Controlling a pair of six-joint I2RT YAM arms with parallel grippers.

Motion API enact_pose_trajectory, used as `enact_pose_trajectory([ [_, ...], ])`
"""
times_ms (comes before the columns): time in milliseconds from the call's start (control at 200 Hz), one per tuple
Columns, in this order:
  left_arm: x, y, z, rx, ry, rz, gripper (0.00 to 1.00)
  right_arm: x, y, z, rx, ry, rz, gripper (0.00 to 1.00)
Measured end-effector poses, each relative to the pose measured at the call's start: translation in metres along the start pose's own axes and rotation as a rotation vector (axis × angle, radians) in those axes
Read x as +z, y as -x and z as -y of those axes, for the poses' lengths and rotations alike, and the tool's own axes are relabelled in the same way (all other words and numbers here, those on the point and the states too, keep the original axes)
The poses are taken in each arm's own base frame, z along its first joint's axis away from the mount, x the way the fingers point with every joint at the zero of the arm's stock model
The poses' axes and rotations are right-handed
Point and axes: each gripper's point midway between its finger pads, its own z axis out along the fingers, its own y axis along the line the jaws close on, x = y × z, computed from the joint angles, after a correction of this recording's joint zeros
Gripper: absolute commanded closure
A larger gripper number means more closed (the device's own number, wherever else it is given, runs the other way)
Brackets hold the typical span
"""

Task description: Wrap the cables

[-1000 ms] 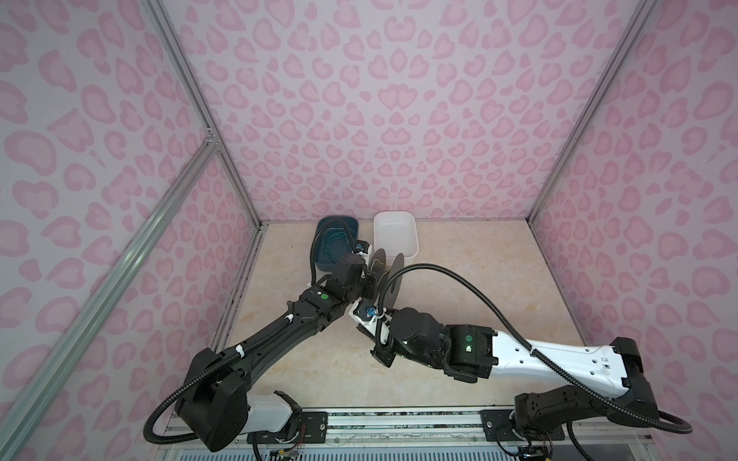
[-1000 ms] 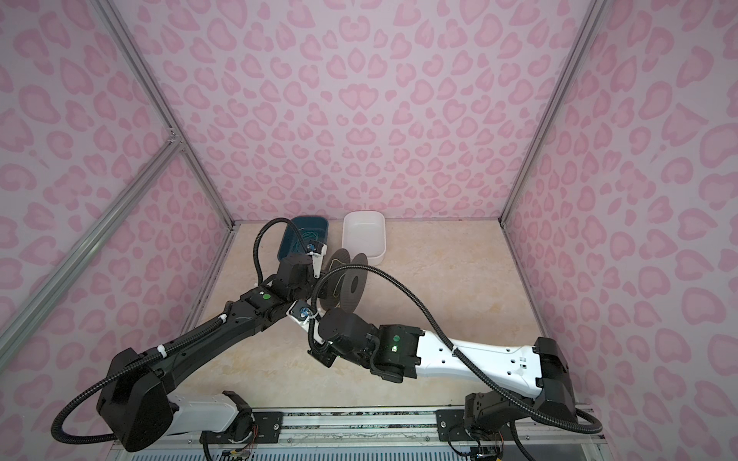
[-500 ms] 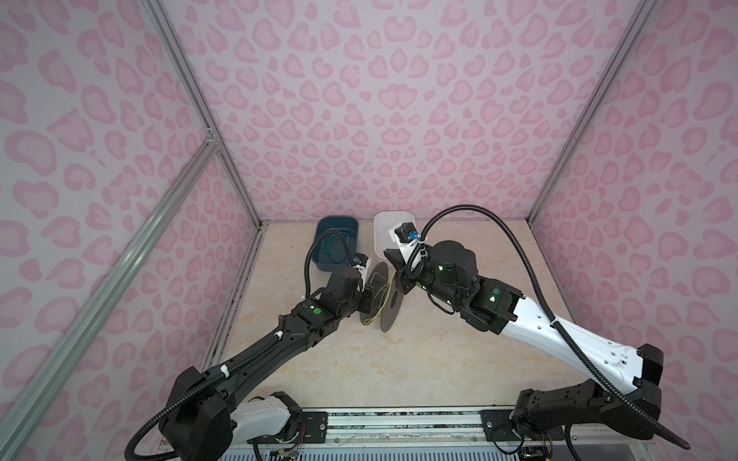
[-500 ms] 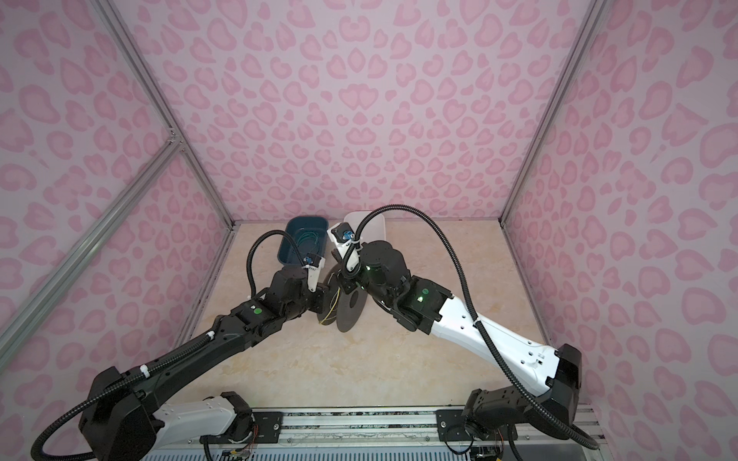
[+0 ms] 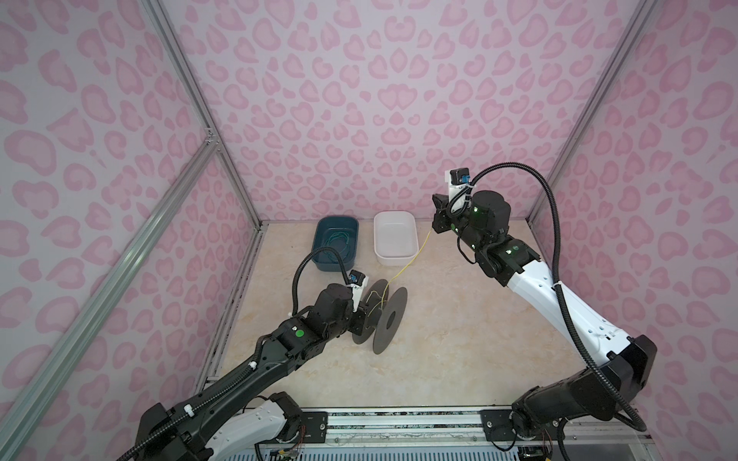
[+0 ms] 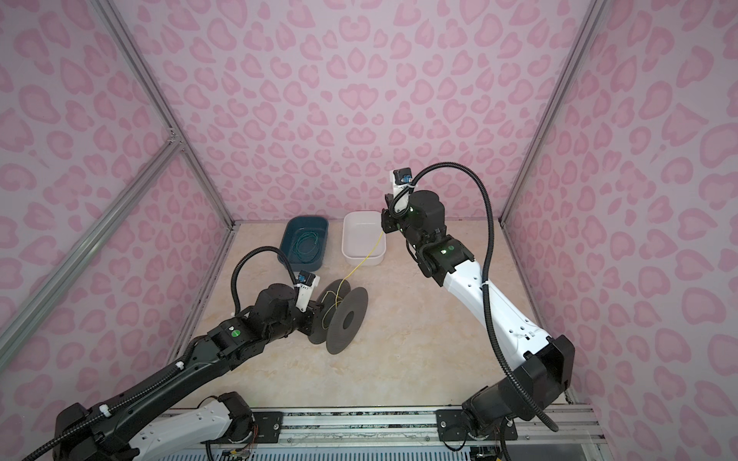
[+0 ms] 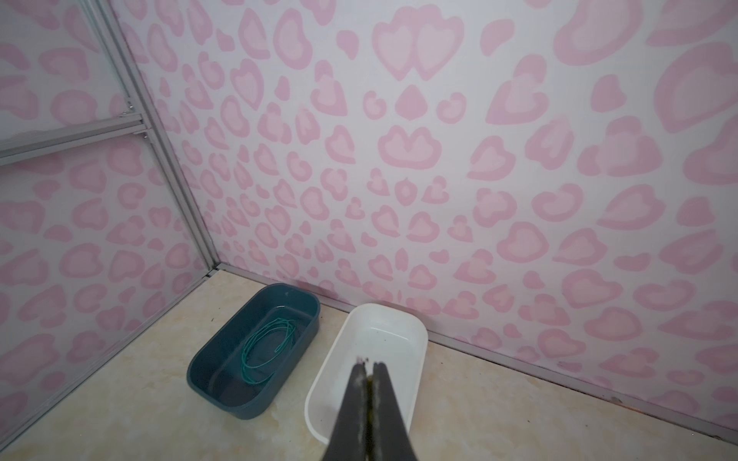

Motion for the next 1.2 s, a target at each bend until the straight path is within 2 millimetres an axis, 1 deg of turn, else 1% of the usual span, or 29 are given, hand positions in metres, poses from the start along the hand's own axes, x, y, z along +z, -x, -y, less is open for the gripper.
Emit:
enact_pose_trajectory([
  [80, -0.009, 0.001, 0.001, 0.010, -0.010, 0.011, 0.96, 0.008, -0.006, 0.024, 0.014, -0.057, -0.010, 1.00],
  [155, -0.019, 0.004, 0.002, 0.017, -0.021, 0.033, 0.96, 0.013, -0.017, 0.046, 0.028, -0.115, -0.018, 1.00],
  [210, -0.028, 0.007, 0.003, 0.019, -0.031, 0.056, 0.96, 0.015, -0.033, 0.064, 0.042, -0.165, -0.039, 1.00],
  [265, -0.037, 0.010, 0.004, 0.024, -0.041, 0.077, 0.96, 0.017, -0.055, 0.082, 0.055, -0.216, -0.077, 1.00],
  [365, -0.048, 0.012, 0.007, 0.042, -0.065, 0.103, 0.96, 0.017, -0.093, 0.101, 0.058, -0.277, -0.145, 1.00],
  [485, -0.057, 0.014, 0.011, 0.056, -0.098, 0.104, 0.96, 0.017, -0.125, 0.109, 0.064, -0.314, -0.187, 1.00],
  [555, -0.061, 0.016, 0.011, 0.060, -0.107, 0.107, 0.96, 0.014, -0.144, 0.118, 0.068, -0.344, -0.211, 1.00],
  [600, -0.064, 0.019, 0.011, 0.058, -0.114, 0.113, 0.96, 0.011, -0.157, 0.124, 0.076, -0.365, -0.229, 1.00],
  [705, -0.069, 0.029, 0.008, 0.039, -0.119, 0.134, 0.96, 0.005, -0.189, 0.129, 0.079, -0.393, -0.275, 1.00],
  [770, -0.070, 0.035, 0.004, 0.024, -0.117, 0.137, 0.96, -0.001, -0.204, 0.134, 0.086, -0.415, -0.303, 1.00],
  [995, -0.065, 0.046, 0.001, -0.042, -0.157, 0.118, 0.96, -0.021, -0.238, 0.142, 0.112, -0.471, -0.357, 1.00],
  [1200, -0.069, 0.078, 0.006, -0.100, -0.231, 0.175, 0.96, -0.036, -0.258, 0.143, 0.130, -0.505, -0.386, 1.00],
])
